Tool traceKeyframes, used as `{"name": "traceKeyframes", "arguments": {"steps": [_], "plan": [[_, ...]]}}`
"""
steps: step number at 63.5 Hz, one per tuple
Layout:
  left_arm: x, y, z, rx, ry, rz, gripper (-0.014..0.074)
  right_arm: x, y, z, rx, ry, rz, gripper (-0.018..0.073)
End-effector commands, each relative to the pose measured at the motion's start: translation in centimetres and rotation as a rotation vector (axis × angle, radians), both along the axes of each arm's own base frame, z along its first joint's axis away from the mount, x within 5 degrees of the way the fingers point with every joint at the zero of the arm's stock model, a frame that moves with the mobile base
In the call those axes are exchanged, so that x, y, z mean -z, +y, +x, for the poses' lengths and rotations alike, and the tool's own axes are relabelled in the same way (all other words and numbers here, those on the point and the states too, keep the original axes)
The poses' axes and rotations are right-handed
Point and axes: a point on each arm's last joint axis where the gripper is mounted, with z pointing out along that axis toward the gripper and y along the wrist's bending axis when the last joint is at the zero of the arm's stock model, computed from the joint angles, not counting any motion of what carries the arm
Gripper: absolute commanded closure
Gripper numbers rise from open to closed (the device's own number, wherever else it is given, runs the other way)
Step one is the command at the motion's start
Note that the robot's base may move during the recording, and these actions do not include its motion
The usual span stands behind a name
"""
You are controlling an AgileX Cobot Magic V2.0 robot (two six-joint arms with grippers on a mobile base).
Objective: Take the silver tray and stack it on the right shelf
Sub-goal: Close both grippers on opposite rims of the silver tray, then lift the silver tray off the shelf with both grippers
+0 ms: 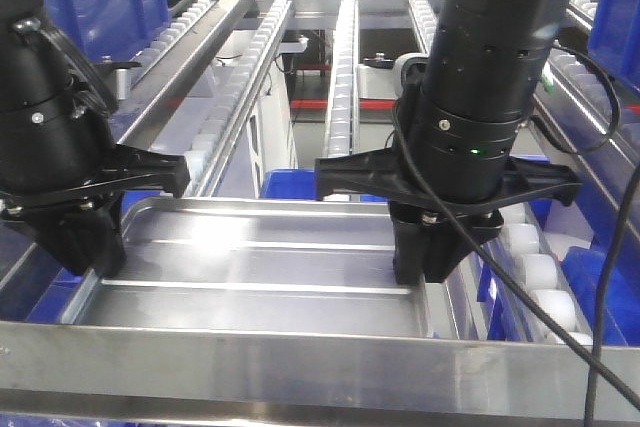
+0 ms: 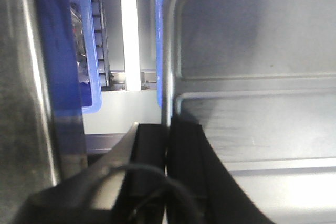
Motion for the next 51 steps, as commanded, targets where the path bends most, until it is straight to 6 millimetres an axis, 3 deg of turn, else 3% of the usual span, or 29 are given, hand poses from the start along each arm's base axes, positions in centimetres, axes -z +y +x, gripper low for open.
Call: {"name": "traceKeyframes", "arguments": {"steps": [1, 16, 30, 41, 51], "plan": [[-3.1, -0.2, 0.3, 0.014, -0.081, -0.026, 0.0692, -3.0, -0.4, 0.3, -0.034, -0.076, -0.013, 0.0507], [-9.2, 0.0, 0.1, 0.006, -0.186, -0.079, 0.0692, -9.1, -1.5, -0.3, -0.040, -0.173, -0.048, 0.0507], [-14.8, 0.8, -1.9, 0.012, -0.295, -0.133, 0.0690, -15.3, -2.9, -2.1, -0.027, -0.325, 0.022, 0.0503], [-18.1, 0.4, -4.4, 0.061, -0.366, -0.170, 0.0690, -17.5, -4.1, -3.8, -0.017, -0.363, 0.045, 0.0503], [-19.5, -0.1, -6.2, 0.105, -0.362, -0.181, 0.0690, -18.4, -4.8, -4.9, -0.008, -0.366, 0.039, 0.0503]]}}
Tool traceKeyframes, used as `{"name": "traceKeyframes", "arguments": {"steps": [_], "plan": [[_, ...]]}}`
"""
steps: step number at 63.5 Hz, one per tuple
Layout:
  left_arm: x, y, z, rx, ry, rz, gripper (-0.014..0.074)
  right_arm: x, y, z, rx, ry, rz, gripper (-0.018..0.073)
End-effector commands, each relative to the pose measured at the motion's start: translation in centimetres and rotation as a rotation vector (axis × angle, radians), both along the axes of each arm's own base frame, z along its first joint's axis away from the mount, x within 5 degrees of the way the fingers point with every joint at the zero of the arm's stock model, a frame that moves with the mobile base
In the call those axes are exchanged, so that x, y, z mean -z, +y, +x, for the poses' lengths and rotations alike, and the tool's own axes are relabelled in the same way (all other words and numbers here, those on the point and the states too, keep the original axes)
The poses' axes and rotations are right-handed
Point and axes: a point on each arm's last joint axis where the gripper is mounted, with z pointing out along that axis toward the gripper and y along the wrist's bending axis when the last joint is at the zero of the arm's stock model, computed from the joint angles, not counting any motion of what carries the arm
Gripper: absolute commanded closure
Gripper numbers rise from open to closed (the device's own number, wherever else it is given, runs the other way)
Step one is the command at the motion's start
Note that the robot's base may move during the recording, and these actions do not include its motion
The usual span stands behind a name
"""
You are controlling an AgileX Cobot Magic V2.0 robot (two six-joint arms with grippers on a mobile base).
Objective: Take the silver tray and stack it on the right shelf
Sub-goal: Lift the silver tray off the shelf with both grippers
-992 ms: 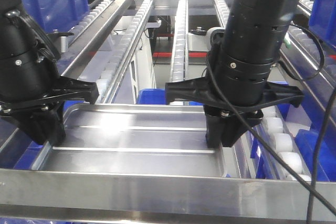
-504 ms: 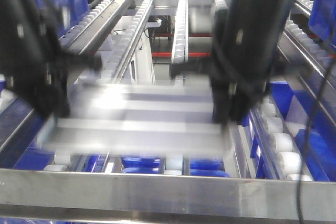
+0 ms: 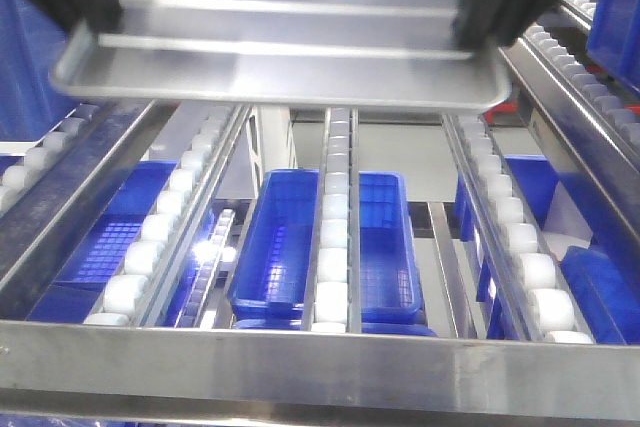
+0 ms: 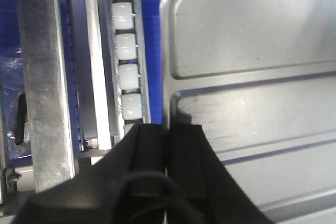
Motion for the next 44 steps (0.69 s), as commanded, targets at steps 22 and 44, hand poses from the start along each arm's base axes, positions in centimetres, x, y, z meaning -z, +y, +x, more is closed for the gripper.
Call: {"name": "traceKeyframes", "arguments": {"steps": [22, 44], "plan": [[-3.08, -0.10, -1.21, 0.034, -0.126, 0.017, 0.0690, -2.91, -1.07, -0.91, -0.015, -0.114, -0.001, 0.0503], [-3.02, 0.06, -1.20, 0.031, -0.125, 0.038, 0.0691, -2.88, -1.13, -0.91, -0.012, -0.111, -0.004, 0.0503]]}}
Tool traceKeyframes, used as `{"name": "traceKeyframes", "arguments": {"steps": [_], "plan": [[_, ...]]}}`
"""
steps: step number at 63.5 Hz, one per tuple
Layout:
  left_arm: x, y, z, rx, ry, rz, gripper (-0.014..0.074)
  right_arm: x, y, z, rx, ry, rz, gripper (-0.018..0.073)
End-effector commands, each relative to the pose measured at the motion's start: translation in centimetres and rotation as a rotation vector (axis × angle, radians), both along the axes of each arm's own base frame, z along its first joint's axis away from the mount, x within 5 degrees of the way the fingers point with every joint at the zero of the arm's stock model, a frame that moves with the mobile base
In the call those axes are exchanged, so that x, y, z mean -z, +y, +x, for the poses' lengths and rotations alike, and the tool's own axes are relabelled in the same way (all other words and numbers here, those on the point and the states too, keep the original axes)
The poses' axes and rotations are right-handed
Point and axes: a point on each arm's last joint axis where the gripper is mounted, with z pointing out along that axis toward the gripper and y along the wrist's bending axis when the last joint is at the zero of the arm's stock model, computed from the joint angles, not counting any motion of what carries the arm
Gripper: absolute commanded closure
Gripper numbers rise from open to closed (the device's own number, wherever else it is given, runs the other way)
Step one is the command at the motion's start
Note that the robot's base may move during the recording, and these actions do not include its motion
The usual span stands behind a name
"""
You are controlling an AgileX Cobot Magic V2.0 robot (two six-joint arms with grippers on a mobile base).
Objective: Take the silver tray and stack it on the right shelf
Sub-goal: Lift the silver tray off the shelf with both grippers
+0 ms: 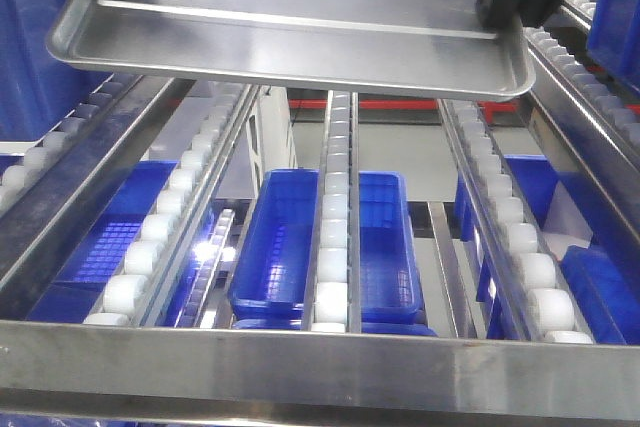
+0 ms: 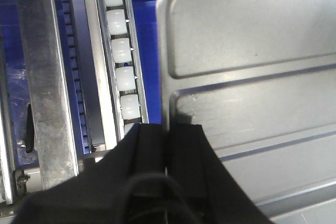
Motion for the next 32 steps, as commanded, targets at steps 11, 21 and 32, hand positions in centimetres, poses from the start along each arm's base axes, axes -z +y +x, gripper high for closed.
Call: {"name": "traceKeyframes", "arguments": {"steps": [11, 21, 32], "plan": [[-1.82, 0.53, -0.38, 0.012, -0.078, 0.012, 0.0691, -2.20, -0.63, -0.18, -0.017, -0.112, -0.004, 0.0503], [-1.82, 0.53, -0.38, 0.012, -0.078, 0.012, 0.0691, -2.20, -0.63, -0.18, -0.017, -0.112, -0.004, 0.0503], [-1.82, 0.53, -0.38, 0.012, -0.078, 0.012, 0.0691, -2.20, -0.63, -0.18, -0.017, -0.112, -0.004, 0.0503]]}}
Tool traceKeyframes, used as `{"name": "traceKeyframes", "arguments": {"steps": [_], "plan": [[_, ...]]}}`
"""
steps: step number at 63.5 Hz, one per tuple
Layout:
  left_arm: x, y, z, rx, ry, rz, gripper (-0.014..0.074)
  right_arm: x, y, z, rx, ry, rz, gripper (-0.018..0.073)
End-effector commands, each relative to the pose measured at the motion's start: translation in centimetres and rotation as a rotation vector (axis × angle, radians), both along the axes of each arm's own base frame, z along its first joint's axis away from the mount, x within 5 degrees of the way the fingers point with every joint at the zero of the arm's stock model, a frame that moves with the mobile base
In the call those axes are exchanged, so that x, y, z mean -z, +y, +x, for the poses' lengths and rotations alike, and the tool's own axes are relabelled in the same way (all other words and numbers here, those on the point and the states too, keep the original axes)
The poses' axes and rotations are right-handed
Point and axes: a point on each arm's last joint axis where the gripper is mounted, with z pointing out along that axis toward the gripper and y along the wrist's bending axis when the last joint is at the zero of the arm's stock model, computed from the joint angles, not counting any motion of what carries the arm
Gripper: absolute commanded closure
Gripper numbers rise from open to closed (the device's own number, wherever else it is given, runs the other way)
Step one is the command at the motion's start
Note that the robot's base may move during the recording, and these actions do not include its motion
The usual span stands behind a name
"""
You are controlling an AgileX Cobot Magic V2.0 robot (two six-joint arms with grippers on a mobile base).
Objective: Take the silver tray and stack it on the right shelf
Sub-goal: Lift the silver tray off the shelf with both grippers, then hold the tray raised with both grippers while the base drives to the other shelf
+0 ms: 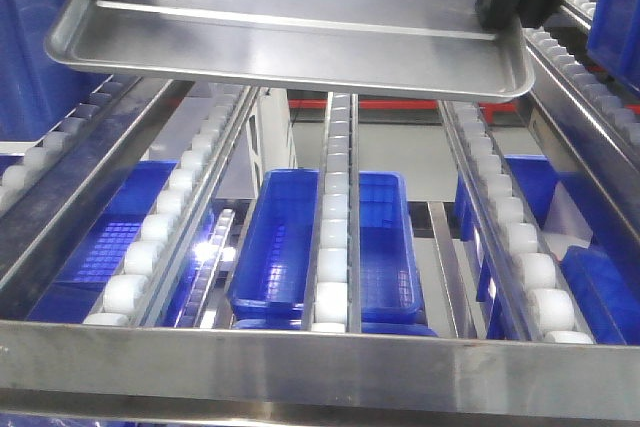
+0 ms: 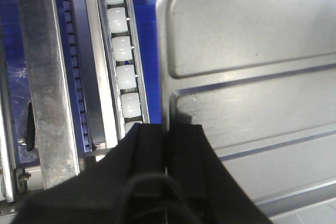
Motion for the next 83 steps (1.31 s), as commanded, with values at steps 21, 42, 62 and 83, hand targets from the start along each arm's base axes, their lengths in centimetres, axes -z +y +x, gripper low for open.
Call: {"name": "traceKeyframes", "arguments": {"steps": [21, 42, 62, 83], "plan": [[-1.85, 0.50, -0.35, 0.015, -0.083, 0.010, 0.0691, -2.20, -0.64, -0.17, -0.017, -0.113, -0.005, 0.0503], [-1.85, 0.50, -0.35, 0.015, -0.083, 0.010, 0.0691, -2.20, -0.64, -0.17, -0.017, -0.113, -0.005, 0.0503], [-1.84, 0.49, -0.36, 0.015, -0.082, 0.008, 0.0691, -2.20, -0.64, -0.17, -0.017, -0.113, -0.005, 0.0503], [-1.84, 0.47, -0.37, 0.015, -0.080, 0.006, 0.0691, -2.20, -0.64, -0.17, -0.017, -0.113, -0.005, 0.0503]]}}
